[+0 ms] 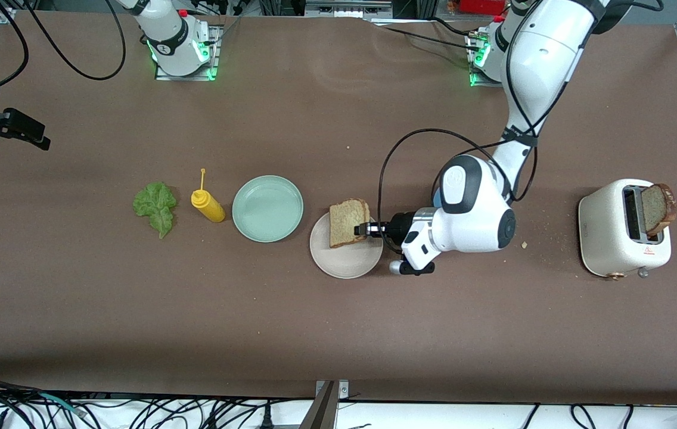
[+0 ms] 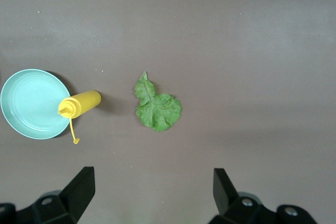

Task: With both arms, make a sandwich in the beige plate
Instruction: 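Lay the slice on the beige plate while the right gripper reaches out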

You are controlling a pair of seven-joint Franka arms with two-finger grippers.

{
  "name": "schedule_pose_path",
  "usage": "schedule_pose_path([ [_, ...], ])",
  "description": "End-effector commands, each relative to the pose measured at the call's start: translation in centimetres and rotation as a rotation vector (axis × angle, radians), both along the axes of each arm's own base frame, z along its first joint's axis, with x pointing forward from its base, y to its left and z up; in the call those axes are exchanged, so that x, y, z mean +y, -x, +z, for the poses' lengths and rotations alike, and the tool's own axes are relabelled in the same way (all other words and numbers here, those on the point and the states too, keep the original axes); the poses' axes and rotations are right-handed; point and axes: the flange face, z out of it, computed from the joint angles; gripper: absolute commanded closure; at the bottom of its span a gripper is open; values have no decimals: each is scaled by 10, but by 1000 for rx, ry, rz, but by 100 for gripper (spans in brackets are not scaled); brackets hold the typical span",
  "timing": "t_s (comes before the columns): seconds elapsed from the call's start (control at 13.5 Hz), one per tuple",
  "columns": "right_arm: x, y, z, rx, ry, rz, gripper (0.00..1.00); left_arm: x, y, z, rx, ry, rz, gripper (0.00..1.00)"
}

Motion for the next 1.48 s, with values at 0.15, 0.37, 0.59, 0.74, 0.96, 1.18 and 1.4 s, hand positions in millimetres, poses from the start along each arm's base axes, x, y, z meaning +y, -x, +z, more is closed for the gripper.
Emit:
schedule_pose_path([
  [0.15,2,-2,-13,25,1,-8,0,-10,-6,-23,-1,8,51,100],
  [0.37,3,-5,-30,85,28,7,0,-16,-3,-45,-11,-4,83,100],
  [0.59,4,0,-32,144,14,14,0,-21,3,-66,-16,-31,70,63],
  [0.74,2,-6,-42,151,12,5,0,-18,4,-76,-18,-38,57,14],
  [0.96,4,-22,-54,159,18,9,0,-7,-2,-74,-24,-45,71,1],
  [1.18,4,-28,-57,121,33,11,0,14,-10,-75,-63,-124,36,1],
  [1.4,1,-32,-68,92,38,7,0,39,-21,-67,-62,-125,61,1],
])
